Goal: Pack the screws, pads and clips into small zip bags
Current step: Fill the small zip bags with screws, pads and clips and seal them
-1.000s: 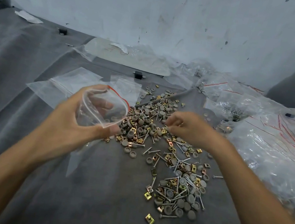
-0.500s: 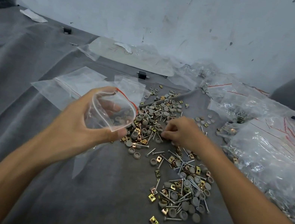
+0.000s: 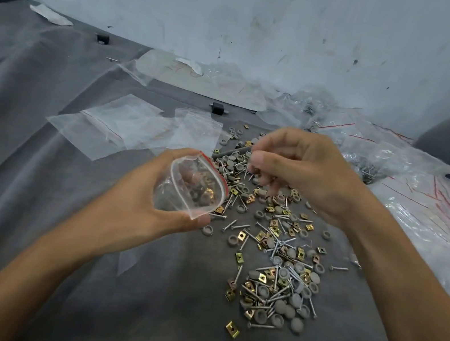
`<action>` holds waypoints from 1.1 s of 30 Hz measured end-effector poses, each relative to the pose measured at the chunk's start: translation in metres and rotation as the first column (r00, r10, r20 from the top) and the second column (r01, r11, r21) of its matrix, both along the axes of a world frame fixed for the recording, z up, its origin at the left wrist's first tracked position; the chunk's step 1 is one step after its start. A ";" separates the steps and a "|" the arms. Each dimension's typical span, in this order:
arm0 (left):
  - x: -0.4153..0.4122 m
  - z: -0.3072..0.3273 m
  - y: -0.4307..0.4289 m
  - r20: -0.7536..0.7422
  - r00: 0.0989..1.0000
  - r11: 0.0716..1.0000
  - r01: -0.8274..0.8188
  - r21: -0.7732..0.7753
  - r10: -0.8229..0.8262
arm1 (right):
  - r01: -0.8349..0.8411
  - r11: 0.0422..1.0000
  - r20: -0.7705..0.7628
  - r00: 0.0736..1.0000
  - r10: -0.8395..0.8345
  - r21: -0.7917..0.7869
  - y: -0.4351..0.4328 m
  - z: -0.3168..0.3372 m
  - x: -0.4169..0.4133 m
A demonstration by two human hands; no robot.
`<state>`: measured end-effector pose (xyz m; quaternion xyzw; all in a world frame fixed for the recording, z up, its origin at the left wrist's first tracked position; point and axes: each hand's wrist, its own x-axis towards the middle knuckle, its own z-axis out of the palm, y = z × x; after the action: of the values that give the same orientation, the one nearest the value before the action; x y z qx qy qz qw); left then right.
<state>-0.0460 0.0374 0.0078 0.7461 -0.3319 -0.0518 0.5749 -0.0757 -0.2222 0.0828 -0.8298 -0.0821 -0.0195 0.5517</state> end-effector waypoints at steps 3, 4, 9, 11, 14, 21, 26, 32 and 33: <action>0.000 -0.002 -0.001 0.020 1.000 1.000 0.011 0.009 -0.011 | -0.063 0.997 0.008 0.998 0.062 0.047 0.012 0.004 0.005; -0.001 -0.002 -0.001 0.019 1.000 1.000 0.015 0.010 -0.015 | -0.008 0.999 -0.005 1.000 0.008 0.040 0.008 0.002 0.009; -0.001 0.000 0.000 0.022 1.000 1.000 0.006 0.021 -0.006 | 0.094 0.664 -0.035 0.983 -0.179 -0.742 -0.021 -0.047 0.037; -0.001 0.000 0.000 0.014 1.000 1.000 0.014 0.025 -0.014 | 0.029 0.571 -0.111 0.971 -0.209 -0.820 -0.026 -0.069 0.042; 0.000 0.000 0.000 0.009 1.000 1.000 0.005 0.010 -0.005 | 0.018 0.524 -0.118 0.967 -0.226 -0.852 -0.028 -0.081 0.047; 0.000 0.000 0.002 0.024 1.000 1.000 0.019 -0.007 -0.019 | 0.034 0.593 -0.136 0.961 -0.240 -0.805 -0.029 -0.087 0.048; 0.000 -0.001 0.002 0.029 0.999 1.000 0.027 -0.003 -0.027 | 0.135 0.726 -0.074 0.966 -0.248 -0.674 -0.032 -0.064 0.033; 0.003 -0.005 0.002 0.037 0.999 1.000 0.022 0.011 -0.023 | 0.046 0.977 -0.052 0.997 -0.058 -0.209 -0.002 0.002 0.002; 0.003 -0.005 0.001 0.044 0.999 1.000 0.015 0.019 -0.016 | -0.016 0.985 -0.037 0.999 0.010 -0.172 0.008 0.010 -0.003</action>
<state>-0.0432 0.0387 0.0030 0.7497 -0.3498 -0.0431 0.5601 -0.0787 -0.2145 0.0929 -0.8741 -0.0790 0.0060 0.4793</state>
